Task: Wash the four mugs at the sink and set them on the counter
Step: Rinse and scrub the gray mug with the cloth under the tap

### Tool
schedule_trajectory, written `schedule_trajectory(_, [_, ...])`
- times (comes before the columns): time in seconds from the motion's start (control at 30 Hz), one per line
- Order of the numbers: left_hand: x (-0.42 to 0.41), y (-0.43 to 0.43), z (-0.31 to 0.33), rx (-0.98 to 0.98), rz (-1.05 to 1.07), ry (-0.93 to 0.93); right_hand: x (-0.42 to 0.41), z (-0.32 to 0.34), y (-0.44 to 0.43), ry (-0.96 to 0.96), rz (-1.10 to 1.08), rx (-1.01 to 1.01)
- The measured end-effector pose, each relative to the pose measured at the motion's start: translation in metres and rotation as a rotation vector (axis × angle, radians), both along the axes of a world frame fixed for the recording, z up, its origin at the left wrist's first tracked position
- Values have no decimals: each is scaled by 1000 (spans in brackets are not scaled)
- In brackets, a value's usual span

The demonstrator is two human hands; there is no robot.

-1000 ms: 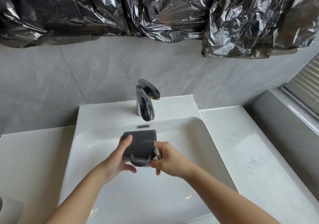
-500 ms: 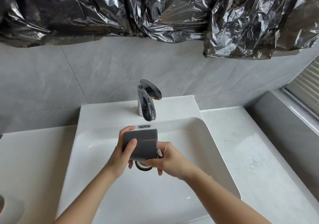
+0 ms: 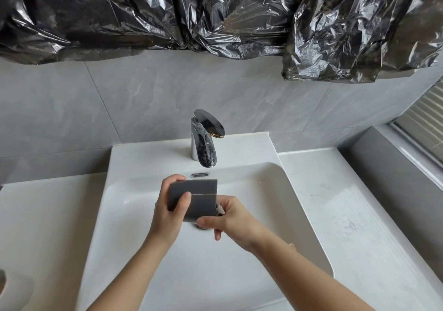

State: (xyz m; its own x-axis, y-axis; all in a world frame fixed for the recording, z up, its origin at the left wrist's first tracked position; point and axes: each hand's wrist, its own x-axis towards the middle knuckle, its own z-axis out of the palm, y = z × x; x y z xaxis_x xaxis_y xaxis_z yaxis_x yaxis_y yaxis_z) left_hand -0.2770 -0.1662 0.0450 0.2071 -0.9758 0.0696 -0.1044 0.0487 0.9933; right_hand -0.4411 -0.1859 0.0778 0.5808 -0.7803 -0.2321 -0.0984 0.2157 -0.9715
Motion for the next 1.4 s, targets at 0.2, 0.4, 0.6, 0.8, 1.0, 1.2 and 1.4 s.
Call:
schedule_trajectory(0.2, [25, -16, 7, 322, -265, 244, -19, 2, -6, 532, 209, -521])
schedule_trajectory(0.4, [27, -30, 12, 303, -390, -22, -25, -2, -11, 694, 417, -961])
schedule_trajectory(0.6, [10, -34, 14, 328, -192, -186, -22, -5, -6, 660, 478, -1082])
schedule_trajectory(0.8, [-10, -24, 12, 164, 295, -368, -6, -2, 0, 687, 430, -727])
schedule_trajectory(1.0, [-9, -13, 7, 65, 341, -479, -11, 4, 3, 505, 365, -311])
schedule_trajectory(1.2, [10, -8, 9, 161, 416, -424, -36, 3, 0, 269, 26, -257])
schedule_trajectory(1.4, [13, -2, 14, 211, 467, -236, -47, -6, -7, -110, -493, 38])
